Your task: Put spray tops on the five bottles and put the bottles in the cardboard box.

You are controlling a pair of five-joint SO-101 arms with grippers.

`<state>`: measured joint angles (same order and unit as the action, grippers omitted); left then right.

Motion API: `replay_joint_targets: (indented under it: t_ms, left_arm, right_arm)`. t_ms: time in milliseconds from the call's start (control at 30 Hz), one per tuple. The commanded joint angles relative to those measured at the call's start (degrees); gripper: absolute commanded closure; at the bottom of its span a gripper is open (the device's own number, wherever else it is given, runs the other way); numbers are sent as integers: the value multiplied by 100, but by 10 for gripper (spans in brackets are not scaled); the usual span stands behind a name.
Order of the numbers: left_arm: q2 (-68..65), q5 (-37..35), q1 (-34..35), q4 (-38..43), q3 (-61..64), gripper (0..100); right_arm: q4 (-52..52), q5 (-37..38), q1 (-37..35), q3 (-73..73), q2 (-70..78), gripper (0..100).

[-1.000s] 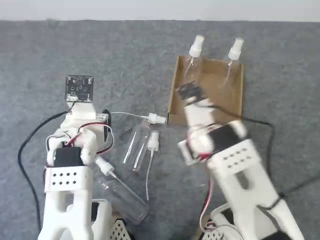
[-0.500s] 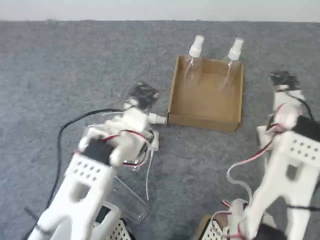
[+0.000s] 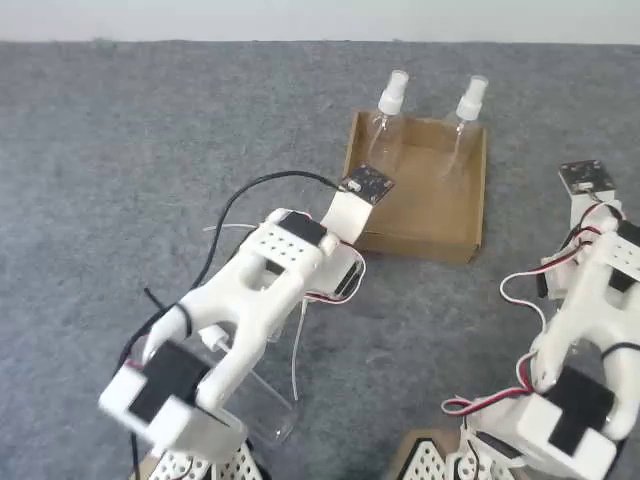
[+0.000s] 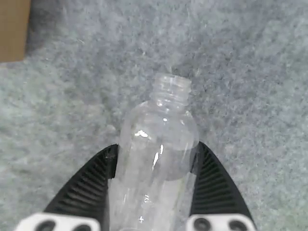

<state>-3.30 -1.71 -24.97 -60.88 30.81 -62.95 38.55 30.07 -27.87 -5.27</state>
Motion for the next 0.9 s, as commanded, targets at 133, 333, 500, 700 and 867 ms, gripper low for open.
replay_joint_targets:
  t_ms: [133,333,500,700,867]
  left_arm:
    - [-35,-220,580,149,-215,872]
    - [-62,-176,897,114,-198,848]
    - [-18,-176,774,-141,-127,831]
    - [290,-167,1037,-246,-101,830]
    - [519,-158,1064,-264,154,832]
  right_arm:
    - [286,88,127,44,-4,949]
    - [312,97,101,-62,-13,949]
    - [312,422,119,-70,-13,949]
    - [303,431,119,-70,-13,949]
    - [268,422,92,-70,-22,949]
